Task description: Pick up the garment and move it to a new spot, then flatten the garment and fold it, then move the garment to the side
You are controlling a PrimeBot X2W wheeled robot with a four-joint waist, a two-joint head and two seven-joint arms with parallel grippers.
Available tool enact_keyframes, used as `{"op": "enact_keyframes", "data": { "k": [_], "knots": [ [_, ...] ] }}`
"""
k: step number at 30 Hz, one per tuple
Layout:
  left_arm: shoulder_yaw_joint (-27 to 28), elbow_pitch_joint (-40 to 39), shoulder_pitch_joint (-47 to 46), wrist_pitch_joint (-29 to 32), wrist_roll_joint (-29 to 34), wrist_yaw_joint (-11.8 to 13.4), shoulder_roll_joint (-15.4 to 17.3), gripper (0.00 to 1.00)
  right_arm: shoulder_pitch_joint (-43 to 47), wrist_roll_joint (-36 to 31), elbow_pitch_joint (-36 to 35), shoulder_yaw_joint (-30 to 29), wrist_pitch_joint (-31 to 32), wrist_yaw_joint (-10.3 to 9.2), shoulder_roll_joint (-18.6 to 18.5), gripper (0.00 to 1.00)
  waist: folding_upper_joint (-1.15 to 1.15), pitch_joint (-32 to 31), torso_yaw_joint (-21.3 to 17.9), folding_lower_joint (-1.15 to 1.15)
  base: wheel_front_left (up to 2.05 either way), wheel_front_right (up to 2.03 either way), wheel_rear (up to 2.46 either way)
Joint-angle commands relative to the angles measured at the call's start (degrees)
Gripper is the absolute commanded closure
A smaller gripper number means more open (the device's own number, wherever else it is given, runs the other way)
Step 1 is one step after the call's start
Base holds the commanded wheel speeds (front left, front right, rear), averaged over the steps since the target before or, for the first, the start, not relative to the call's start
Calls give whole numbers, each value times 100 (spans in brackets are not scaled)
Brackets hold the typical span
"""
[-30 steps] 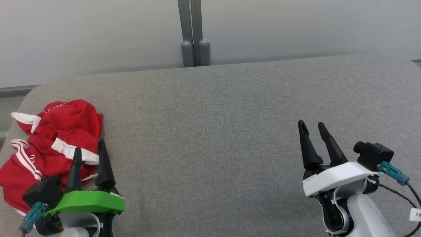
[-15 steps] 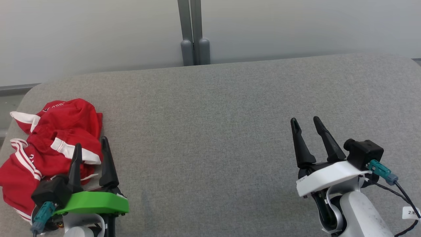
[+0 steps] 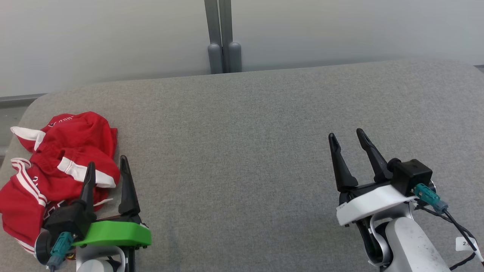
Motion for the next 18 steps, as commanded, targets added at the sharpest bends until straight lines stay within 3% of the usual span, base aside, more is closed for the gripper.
{"op": "enact_keyframes", "data": {
  "k": [1,18],
  "knots": [
    [-6,-26,-3,-51,174,22,46,0,-70,-115,3,6,-48,14,-13,0,0,8,2,0,0,0,0],
    [-76,42,-17,-223,833,16,51,0,-127,-714,72,37,-226,11,6,0,0,18,-12,0,0,0,0]
  ]
}}
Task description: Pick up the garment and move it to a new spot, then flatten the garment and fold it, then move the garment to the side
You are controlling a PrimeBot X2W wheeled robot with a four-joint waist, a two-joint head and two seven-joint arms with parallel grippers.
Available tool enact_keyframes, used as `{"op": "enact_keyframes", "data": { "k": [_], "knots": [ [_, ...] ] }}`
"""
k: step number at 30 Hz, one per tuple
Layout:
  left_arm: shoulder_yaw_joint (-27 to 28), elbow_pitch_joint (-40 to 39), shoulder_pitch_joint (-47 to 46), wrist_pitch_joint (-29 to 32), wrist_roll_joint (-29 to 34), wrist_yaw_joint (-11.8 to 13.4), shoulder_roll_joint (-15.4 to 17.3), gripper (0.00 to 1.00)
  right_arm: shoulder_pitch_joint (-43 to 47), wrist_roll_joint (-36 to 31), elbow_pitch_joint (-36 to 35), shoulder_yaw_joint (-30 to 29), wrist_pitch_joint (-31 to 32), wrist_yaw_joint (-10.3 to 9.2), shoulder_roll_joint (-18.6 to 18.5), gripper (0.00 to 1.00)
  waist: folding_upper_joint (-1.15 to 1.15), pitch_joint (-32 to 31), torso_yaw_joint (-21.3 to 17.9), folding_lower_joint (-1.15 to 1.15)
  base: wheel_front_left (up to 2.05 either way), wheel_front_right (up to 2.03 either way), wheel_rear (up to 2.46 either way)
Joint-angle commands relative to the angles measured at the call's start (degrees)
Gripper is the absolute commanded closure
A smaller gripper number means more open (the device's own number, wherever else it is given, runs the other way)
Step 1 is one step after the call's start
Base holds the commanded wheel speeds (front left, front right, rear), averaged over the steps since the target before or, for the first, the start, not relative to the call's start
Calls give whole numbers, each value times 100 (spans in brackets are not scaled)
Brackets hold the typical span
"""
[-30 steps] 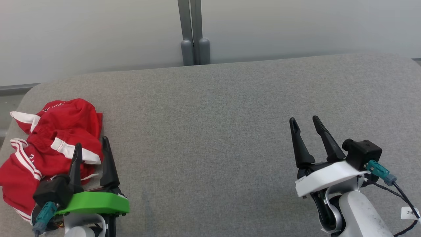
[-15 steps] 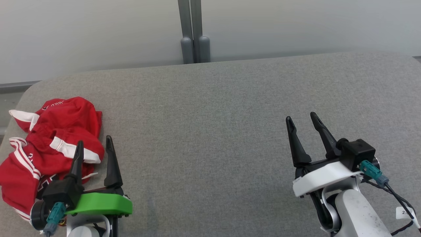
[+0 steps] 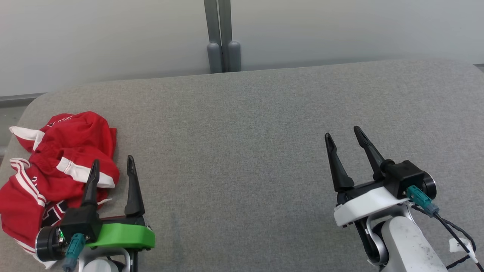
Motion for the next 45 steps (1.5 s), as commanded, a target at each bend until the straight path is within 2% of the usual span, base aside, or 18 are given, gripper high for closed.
{"op": "enact_keyframes", "data": {
  "k": [1,34,45],
  "knots": [
    [-5,6,-16,-31,152,0,41,0,-73,-124,1,17,-45,4,-4,0,0,-2,-4,0,0,0,0],
    [59,298,-5,-54,-80,-78,41,0,-13,66,98,-68,-68,4,-1,0,0,-58,39,0,0,0,0],
    [126,432,-15,-54,-323,-3,40,0,40,208,140,5,-68,4,-3,0,0,-73,532,0,0,0,0]
  ]
}}
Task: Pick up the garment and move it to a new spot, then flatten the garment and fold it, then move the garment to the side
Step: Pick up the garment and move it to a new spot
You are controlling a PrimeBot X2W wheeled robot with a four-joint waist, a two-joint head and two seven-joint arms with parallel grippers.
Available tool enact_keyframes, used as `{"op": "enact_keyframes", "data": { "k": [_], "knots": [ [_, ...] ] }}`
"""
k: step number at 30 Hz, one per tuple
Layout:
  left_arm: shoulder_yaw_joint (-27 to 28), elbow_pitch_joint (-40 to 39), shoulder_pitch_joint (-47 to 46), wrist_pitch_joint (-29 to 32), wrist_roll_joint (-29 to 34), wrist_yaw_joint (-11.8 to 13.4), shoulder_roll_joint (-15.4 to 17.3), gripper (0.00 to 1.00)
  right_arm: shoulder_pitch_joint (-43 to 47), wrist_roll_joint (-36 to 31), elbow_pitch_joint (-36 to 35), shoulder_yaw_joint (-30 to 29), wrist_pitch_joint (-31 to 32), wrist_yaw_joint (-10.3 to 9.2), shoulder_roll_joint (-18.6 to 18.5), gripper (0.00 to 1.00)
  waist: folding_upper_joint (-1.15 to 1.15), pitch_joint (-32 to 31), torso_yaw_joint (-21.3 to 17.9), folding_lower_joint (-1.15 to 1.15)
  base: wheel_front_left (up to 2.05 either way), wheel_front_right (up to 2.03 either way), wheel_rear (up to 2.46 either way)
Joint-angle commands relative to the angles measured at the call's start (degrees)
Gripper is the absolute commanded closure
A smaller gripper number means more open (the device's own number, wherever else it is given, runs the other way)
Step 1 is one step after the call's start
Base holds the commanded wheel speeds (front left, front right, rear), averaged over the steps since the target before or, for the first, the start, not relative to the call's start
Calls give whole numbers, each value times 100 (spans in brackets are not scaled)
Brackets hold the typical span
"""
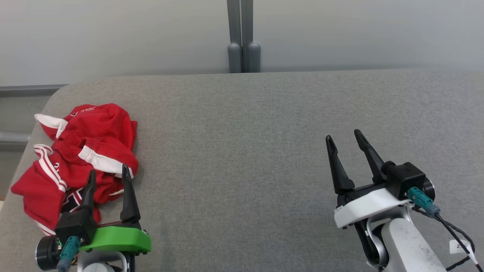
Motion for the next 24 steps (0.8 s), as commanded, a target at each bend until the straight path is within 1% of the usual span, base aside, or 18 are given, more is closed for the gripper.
{"op": "enact_keyframes", "data": {
  "k": [1,5,12,17,24],
  "knots": [
    [23,8,15,-3,-76,10,36,0,33,35,17,30,-17,3,-8,0,0,-24,221,0,0,0,0],
    [50,-8,93,-2,-93,56,36,0,79,137,46,118,-17,3,-8,0,0,-43,521,0,0,0,0],
    [106,95,80,-2,-83,-12,34,0,117,223,96,245,-18,3,-10,0,0,-24,1102,0,0,0,0],
    [76,79,162,-2,-126,46,34,0,126,251,123,286,-17,3,-9,0,0,-17,1519,0,0,0,0],
    [122,69,199,-2,-148,28,33,0,91,303,154,356,-17,3,-12,0,0,2,1920,0,0,0,0]
  ]
}}
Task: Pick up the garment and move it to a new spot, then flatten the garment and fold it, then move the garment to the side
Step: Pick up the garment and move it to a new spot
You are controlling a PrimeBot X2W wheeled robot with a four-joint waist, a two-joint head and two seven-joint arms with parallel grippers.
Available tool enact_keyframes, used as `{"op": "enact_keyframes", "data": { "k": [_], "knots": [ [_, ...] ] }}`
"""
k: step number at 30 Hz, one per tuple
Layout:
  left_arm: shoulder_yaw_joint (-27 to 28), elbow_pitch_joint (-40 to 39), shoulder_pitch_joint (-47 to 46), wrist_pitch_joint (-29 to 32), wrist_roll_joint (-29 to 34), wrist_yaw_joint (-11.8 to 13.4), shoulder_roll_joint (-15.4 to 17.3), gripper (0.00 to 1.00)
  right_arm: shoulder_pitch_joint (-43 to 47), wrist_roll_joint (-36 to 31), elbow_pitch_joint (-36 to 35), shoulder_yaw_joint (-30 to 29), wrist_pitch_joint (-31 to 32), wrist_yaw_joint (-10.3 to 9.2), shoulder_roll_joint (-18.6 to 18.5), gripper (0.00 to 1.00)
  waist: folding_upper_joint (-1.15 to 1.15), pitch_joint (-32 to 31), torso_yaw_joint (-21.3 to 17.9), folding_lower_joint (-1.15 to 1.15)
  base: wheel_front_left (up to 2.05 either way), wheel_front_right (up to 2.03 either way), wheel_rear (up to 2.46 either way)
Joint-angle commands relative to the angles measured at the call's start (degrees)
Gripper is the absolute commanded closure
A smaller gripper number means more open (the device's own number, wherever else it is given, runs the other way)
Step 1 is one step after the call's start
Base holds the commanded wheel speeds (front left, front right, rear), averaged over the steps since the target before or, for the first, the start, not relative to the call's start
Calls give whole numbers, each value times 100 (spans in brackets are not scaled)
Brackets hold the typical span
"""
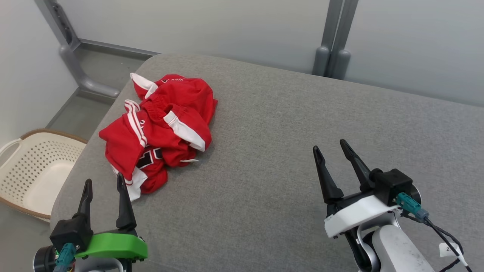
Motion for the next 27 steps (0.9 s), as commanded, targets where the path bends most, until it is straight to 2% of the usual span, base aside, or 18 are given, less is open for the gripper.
{"op": "enact_keyframes", "data": {
  "k": [1,8,15,19,27],
  "knots": [
    [17,-11,58,-2,4,1,28,0,25,22,14,13,-17,3,-18,0,0,16,247,0,0,0,0],
    [87,-6,45,-2,-52,13,28,0,-8,2,26,53,-17,3,-18,0,0,30,315,0,0,0,0],
    [251,151,-228,47,-165,-169,147,0,-62,-34,15,86,-17,3,-18,0,0,104,192,0,0,0,0],
    [373,183,-572,403,-454,-422,400,0,-125,-60,12,95,-17,3,-19,0,0,210,58,0,0,0,0],
    [521,537,-1359,1665,-1084,-718,1063,0,-339,-87,-23,191,-17,3,-109,0,0,469,-371,0,0,0,0]
  ]
}}
